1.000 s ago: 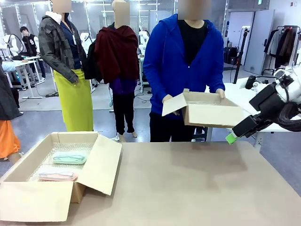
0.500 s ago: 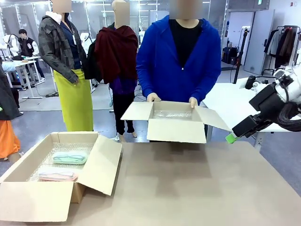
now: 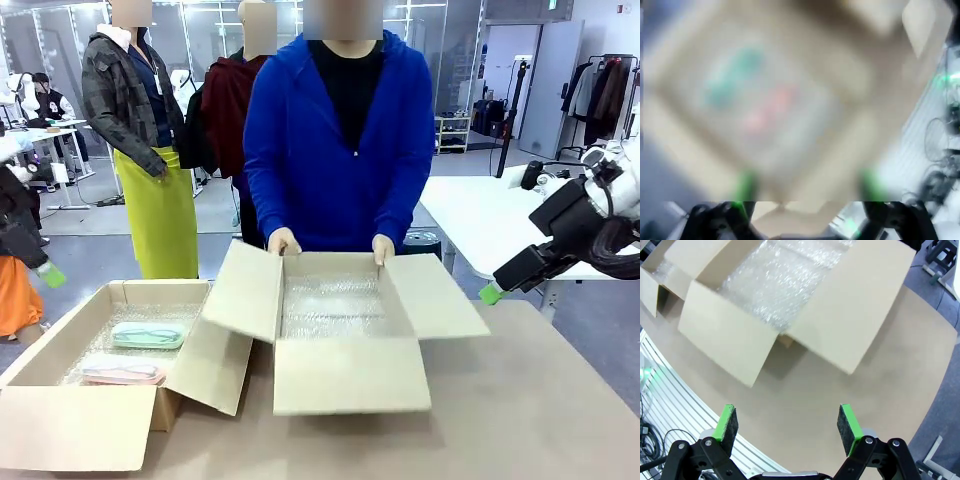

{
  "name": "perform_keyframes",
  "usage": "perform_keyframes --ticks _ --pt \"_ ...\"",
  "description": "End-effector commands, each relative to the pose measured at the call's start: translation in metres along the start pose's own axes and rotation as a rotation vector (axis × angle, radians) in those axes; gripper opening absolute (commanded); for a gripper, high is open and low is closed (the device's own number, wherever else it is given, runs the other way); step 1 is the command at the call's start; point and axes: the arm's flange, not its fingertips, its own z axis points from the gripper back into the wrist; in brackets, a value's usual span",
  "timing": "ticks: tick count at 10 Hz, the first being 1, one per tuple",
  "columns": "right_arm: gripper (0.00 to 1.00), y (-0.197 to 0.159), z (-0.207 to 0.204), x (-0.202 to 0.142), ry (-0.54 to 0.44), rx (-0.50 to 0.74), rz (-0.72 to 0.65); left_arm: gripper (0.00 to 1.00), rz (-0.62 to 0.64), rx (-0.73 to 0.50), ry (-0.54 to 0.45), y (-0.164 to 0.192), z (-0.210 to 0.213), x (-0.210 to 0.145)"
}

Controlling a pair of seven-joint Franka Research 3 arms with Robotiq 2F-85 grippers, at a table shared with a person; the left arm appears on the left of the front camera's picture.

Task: Pack the glasses set securely to prepare it for shipping.
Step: Position the Package Box on the left side of the table.

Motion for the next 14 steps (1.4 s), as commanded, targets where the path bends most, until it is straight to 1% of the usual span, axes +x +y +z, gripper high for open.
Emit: perform_keyframes --ticks 1,2,3,4,5,14 --pt "1.00 0.001 0.001 0.001 -0.012 -0.003 0.002 1.00 -0.042 0.087 -0.004 -0.043 -0.014 -0.019" --pt "1.00 0.001 0.001 0.001 -0.012 -0.003 0.002 1.00 -0.087 0.140 -0.048 -0.054 -0.012 -0.023" --pt "1.00 0.001 0.001 0.001 -0.012 -0.003 0.002 1.00 -0.107 0.124 -0.044 -0.062 -0.009 -0.027" --pt "1.00 0.001 0.001 0.001 -0.012 -0.003 0.002 1.00 -0.124 0.128 -0.076 -0.062 -0.009 -0.029" --pt "1.00 0.001 0.001 0.001 -0.012 -0.003 0.002 1.00 -0.107 0.090 -0.029 -0.059 -0.011 -0.017" --pt "1.00 0.001 0.001 0.001 -0.012 -0.003 0.002 1.00 -0.107 0.090 -0.029 -0.059 -0.011 -0.017"
